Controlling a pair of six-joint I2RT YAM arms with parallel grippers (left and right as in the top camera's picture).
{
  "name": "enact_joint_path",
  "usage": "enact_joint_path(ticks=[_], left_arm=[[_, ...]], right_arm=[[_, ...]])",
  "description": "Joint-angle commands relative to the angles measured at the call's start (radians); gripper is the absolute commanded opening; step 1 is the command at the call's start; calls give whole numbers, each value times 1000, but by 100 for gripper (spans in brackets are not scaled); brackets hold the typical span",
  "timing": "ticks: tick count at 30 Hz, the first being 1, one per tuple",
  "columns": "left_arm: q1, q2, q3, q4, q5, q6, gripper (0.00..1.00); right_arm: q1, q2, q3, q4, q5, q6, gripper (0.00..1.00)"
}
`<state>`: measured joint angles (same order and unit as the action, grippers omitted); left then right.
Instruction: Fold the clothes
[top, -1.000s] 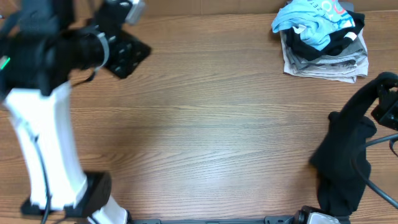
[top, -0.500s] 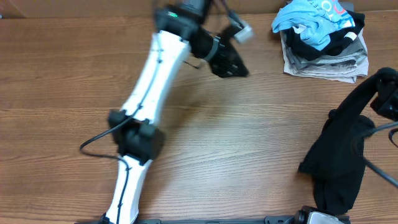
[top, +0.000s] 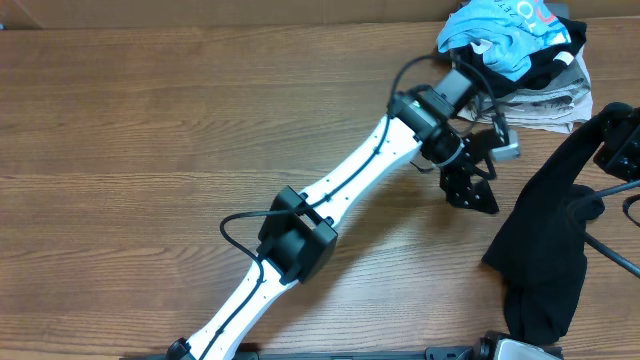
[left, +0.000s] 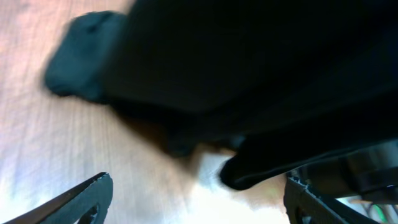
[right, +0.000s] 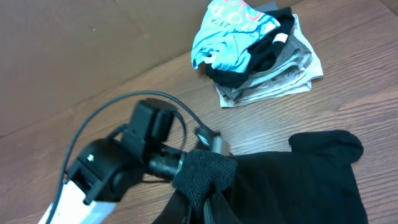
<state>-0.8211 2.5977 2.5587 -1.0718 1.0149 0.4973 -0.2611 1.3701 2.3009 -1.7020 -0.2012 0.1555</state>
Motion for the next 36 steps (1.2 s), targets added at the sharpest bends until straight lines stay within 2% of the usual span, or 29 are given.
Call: enact_joint_path(ticks=[1,5,8,12,14,19,21,23,29,33,36], left_arm=[[-27,15,2,9,88,-3,93],[-36,15,2,43,172,-4,100],[-38,15,2,80,218,-6,100],[-18,13,2,83,133,-66,91],[35,3,3,50,68,-114,88],[293,-58,5,-73,61,-120,80],[417,-88,5,-109,71,-109,80],[549,-118,5,-140,111,-58,81],[897,-198,5,-148,201,-68,81],[1048,-233,5,-166,243,-79,80],[1104,-249,5,-196,242,-78,81]], right_arm=[[-2,5,13,8,10,-7,5],[-2,14,13,8,10,-7,5],[-2,19,13,8,6,-7,5],[-2,30,13,8,-82,-7,4],[1,42,13,9,-129,-7,4],[97,80,13,29,-142,3,4],[164,98,13,66,-141,24,4],[249,124,13,122,-141,44,4],[588,252,14,360,-140,81,4],[755,308,19,506,-140,81,4],[832,314,42,570,-122,80,4]])
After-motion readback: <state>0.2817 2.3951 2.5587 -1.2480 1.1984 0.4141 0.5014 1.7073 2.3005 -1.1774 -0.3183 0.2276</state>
